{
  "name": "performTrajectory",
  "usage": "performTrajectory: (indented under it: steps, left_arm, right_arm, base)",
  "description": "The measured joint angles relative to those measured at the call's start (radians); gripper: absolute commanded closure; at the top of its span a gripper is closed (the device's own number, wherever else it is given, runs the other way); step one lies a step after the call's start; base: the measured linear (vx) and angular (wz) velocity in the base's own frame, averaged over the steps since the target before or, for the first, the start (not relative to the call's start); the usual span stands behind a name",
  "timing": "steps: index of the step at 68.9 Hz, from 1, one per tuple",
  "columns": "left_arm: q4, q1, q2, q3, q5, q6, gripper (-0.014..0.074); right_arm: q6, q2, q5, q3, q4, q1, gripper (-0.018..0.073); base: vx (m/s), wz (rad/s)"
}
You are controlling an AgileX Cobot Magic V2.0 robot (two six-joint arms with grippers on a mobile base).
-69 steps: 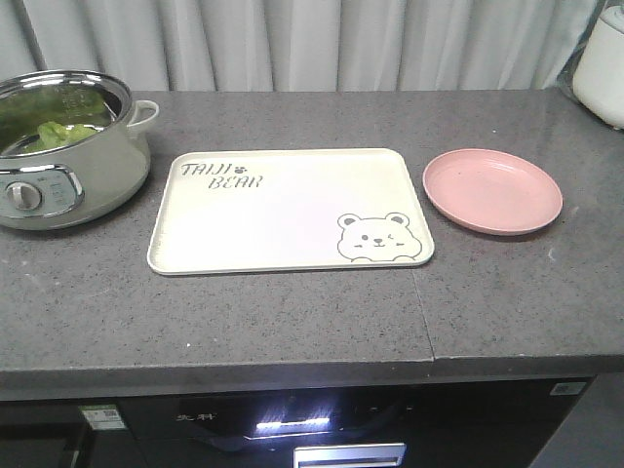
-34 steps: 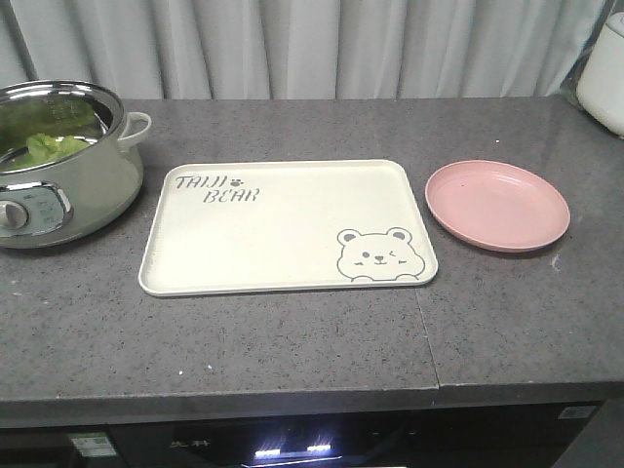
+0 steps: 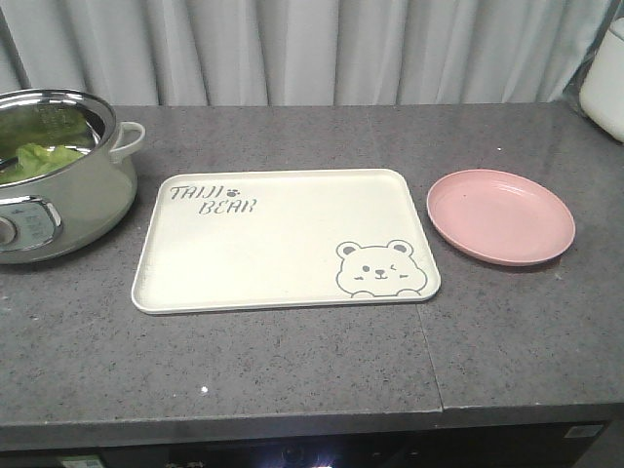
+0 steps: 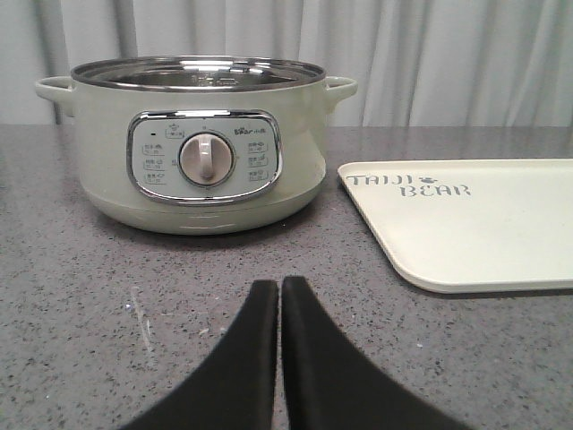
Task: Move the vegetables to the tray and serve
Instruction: 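Drive closer and align the base in front of the tray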
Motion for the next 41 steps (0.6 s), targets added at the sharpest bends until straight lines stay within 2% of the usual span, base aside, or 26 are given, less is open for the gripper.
performTrajectory:
  steps: [41]
  left_arm:
    - [0.0, 0.0, 0.0, 0.0, 0.0, 0.0, 0.0602]
  right_arm:
    - [0.0, 0.0, 0.0, 0.0, 0.0, 0.0, 0.0562]
  base:
    - [0.03, 0.0]
